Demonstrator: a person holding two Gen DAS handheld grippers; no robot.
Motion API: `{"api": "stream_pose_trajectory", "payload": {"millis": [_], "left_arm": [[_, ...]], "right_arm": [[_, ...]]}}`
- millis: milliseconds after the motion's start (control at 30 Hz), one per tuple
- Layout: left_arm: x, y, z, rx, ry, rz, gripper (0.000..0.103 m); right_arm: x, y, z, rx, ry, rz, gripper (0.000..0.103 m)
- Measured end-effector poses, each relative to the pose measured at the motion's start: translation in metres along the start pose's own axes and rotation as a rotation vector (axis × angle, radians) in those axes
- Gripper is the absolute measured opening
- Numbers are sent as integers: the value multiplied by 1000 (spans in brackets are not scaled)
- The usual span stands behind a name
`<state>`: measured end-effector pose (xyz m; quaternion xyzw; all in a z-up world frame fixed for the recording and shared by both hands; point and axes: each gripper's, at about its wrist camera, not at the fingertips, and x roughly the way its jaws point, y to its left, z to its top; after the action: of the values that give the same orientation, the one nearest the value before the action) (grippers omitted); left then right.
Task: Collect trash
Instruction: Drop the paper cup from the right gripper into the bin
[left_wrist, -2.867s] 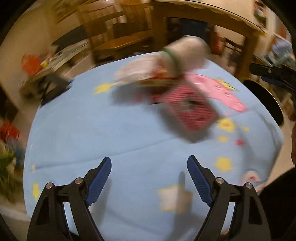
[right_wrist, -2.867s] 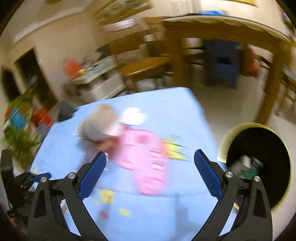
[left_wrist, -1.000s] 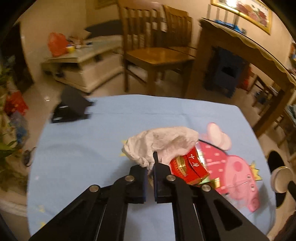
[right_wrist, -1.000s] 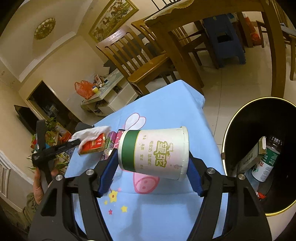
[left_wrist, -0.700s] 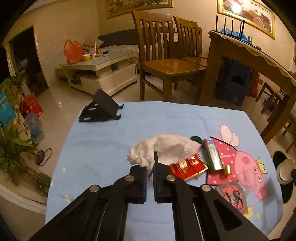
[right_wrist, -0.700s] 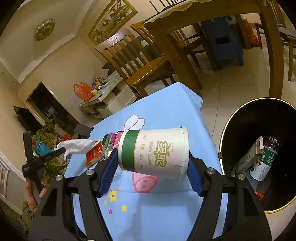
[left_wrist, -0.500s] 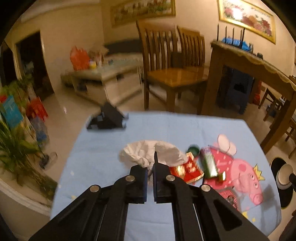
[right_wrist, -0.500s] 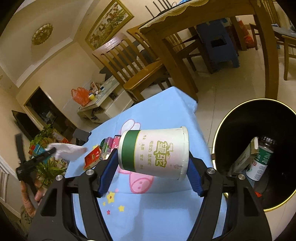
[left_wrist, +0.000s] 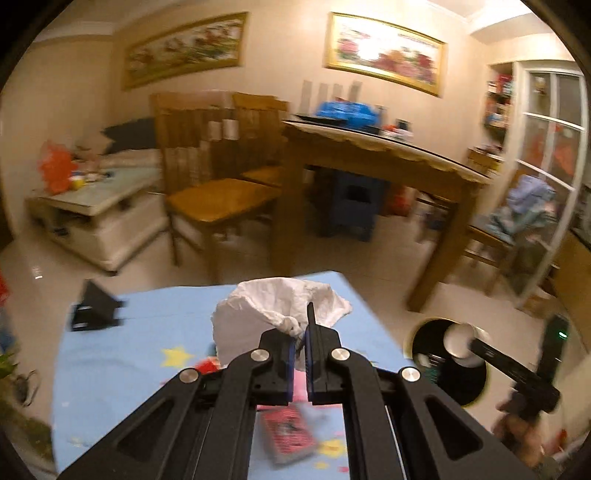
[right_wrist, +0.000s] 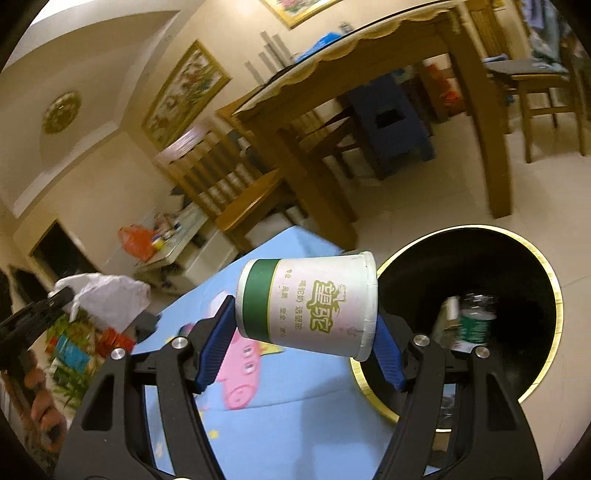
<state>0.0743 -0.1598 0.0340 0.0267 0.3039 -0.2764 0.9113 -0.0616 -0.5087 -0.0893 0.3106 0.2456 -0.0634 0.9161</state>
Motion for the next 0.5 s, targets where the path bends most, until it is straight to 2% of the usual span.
{"api": "stream_pose_trajectory", "payload": {"millis": [167,400,467,500], "left_arm": [[35,-51,-8,73,78,-90,4],[92,-131,-28,185,189,-170,4],[99,-144,-33,210,211,-189,4],[107,-154,-35,225,224,-199,4]], "right_arm": [[1,-42,13,96,0,-102,68],[3,-80,15,178,25,-161,69],[10,-88,13,207,61,-191,85],[14,-98,11,249,90,-179,92]]}}
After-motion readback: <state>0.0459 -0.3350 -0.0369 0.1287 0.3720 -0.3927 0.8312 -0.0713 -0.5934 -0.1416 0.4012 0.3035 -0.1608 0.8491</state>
